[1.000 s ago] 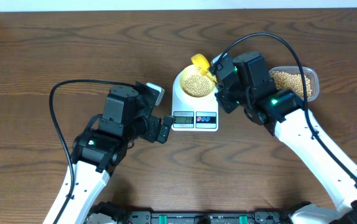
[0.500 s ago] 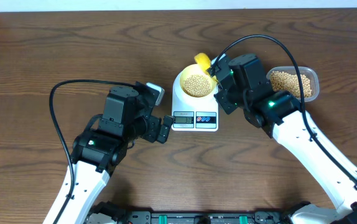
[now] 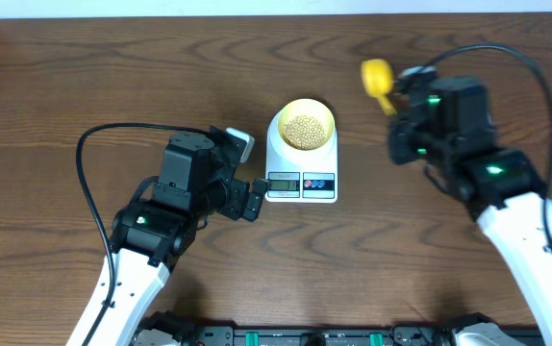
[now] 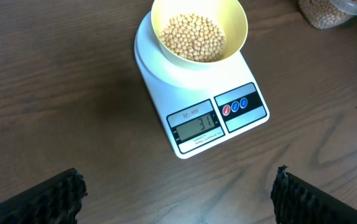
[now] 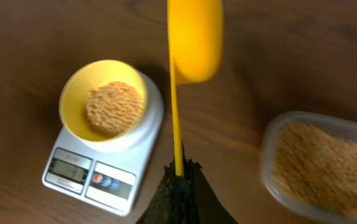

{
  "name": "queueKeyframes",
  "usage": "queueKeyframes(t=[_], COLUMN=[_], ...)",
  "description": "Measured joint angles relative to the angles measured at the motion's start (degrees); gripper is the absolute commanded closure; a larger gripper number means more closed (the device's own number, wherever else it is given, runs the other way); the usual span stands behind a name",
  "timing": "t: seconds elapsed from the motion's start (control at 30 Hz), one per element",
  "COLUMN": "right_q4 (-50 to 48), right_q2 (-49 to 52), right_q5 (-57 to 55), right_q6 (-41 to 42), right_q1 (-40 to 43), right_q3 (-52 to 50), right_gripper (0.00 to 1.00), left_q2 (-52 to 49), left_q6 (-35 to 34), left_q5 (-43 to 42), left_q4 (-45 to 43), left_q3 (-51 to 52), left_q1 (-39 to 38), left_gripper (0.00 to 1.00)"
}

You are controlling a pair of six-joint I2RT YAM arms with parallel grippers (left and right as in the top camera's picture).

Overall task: Scoop item into bowl and weigh 50g on scale
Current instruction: 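Carry the empty scoop right back to the soybean tub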

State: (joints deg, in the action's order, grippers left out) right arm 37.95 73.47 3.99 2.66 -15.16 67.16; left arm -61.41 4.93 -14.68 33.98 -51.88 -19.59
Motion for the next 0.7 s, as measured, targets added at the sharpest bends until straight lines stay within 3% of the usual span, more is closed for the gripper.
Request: queueKeyframes(t=[0.33,0.7], right_q4=[10.84,11.98], right_q2=[0.09,7.45], right_q5=[-5.88,-8.94], right_q6=[0.15,0.17], right_q1=[15.34,18.27], right_q3=[0.02,0.02], right_gripper=[0.99,0.99], left_q2=[0.00,0.00], left_q6=[0.00,0.00], left_q5=[0.00,0.00], left_q4=[0.02,0.02], left_q3=[0.00,0.00], left_q1=[0.00,0.00], left_gripper=[0.02,0.02])
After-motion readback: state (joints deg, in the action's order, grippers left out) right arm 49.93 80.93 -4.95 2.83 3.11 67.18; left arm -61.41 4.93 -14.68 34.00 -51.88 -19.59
